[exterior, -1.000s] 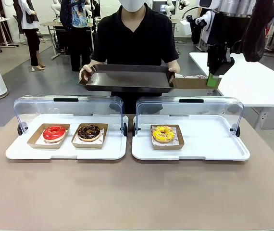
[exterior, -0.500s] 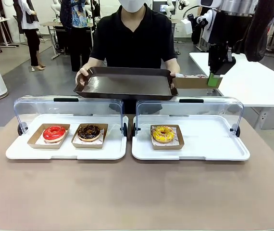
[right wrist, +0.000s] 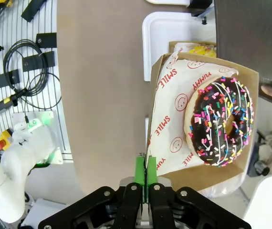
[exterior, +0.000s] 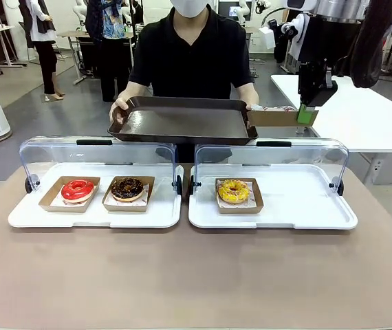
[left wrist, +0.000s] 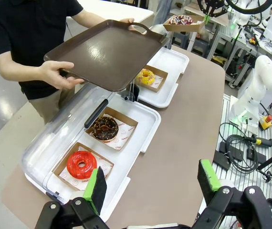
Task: Provide the desired donut to the person.
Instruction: Place the picked Paper togo box onto the Handle tray extended by the person.
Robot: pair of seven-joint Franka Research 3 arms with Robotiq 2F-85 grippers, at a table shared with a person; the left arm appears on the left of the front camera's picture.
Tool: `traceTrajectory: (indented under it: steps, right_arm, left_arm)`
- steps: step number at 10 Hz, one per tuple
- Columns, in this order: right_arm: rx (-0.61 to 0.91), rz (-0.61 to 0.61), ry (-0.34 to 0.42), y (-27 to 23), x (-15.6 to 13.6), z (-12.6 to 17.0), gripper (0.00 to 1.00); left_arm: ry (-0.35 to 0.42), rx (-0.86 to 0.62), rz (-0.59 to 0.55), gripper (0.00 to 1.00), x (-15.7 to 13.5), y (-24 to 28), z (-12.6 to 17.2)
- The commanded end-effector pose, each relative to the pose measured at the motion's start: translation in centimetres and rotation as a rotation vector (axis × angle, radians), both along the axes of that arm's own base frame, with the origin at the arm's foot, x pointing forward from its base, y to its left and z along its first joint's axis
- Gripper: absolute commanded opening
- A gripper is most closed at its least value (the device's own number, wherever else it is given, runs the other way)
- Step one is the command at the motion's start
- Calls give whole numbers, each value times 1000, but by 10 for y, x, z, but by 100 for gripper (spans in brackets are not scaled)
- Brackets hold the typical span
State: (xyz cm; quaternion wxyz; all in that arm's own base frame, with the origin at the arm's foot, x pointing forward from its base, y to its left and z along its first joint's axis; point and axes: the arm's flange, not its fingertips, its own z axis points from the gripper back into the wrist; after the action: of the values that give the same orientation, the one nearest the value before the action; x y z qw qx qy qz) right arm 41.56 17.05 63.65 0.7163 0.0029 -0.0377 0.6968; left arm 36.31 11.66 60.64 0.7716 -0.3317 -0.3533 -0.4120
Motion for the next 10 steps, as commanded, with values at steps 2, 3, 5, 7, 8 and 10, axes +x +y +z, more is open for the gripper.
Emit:
traceTrajectory:
  steps: [2,3,5,7,8,10]
  right_arm:
    - [-3,-2,4,-2,-4,-3,0]
    - [-3,-2,4,-2,-4,-3,0]
    - [-3,-2,4,-2,-4,-3,0]
    - [21,-16,-25,12,2,11,2]
    - [22,-7,-55,27,13,21,2]
    - [30,-4,-60,47,39,22,2]
  left_arm:
    - [1,-10,-2,100,-1,1,2]
    - [1,-10,-2,100,-1,1,2]
    - [1,-10,-2,100,-1,1,2]
    - [1,-10,-2,100,-1,1,2]
    - [1,-10,-2,100,-1,1,2]
    - [1,-10,-2,100,-1,1,2]
